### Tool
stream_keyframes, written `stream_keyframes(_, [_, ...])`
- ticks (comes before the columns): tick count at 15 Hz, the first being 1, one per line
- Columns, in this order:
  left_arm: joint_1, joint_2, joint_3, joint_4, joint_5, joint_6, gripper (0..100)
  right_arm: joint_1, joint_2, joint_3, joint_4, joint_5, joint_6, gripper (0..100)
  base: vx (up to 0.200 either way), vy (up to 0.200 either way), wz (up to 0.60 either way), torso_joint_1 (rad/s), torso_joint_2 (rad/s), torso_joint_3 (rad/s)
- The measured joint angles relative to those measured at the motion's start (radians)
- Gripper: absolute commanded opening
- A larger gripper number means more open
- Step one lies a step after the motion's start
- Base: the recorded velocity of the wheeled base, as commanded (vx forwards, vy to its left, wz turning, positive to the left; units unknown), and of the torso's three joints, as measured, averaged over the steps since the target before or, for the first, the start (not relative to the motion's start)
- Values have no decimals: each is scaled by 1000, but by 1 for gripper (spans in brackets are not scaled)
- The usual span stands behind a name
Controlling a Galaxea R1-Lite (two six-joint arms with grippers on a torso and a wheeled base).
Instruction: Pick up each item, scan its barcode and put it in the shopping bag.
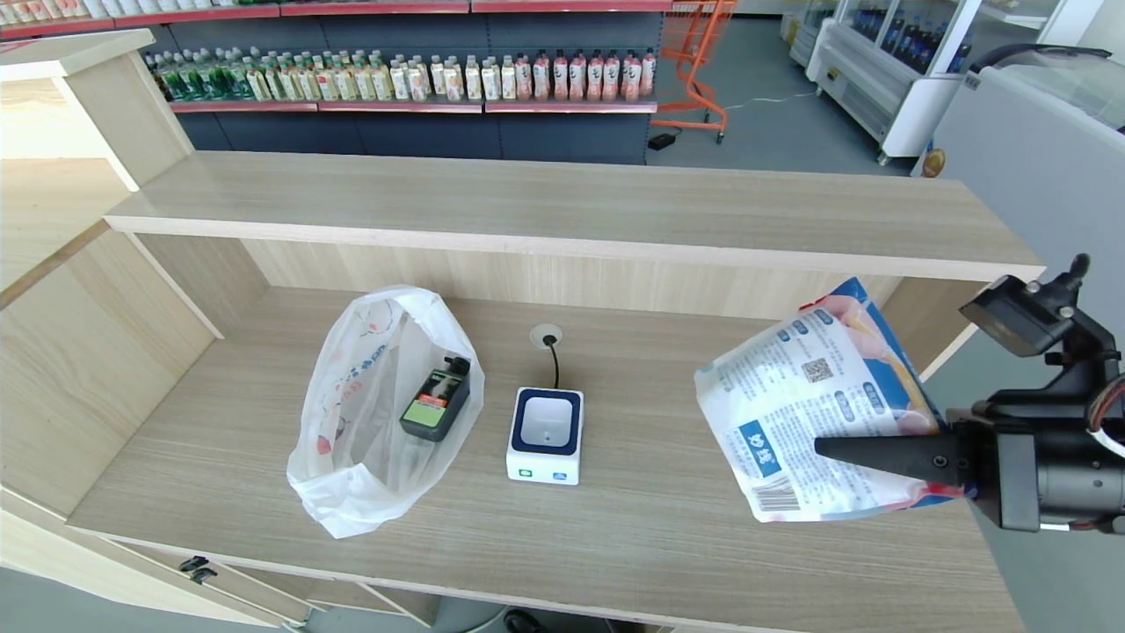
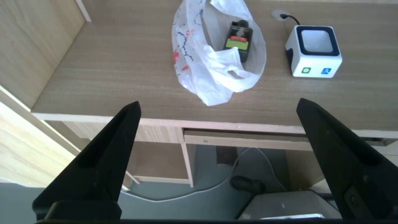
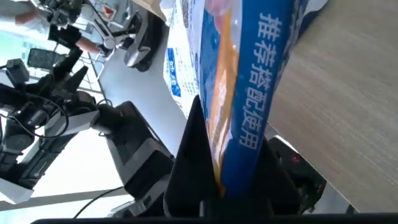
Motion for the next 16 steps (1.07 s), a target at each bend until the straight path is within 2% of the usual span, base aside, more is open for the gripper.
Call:
stream_keyframes(2, [0,0,0,0,0,0,100,55,-42,3,-1,-8,139,0,0,0,0,0,0,0])
stream_keyframes(3, [0,0,0,0,0,0,100,83,-58,3,-2,-27,164,0,0,0,0,0,0,0])
stream_keyframes(7, [0,0,0,0,0,0,100,155,-87,1,-2,-60,178,0,0,0,0,0,0,0])
stream_keyframes(16, [0,0,0,0,0,0,100,184,-114,0,-1,-62,179,0,0,0,0,0,0,0])
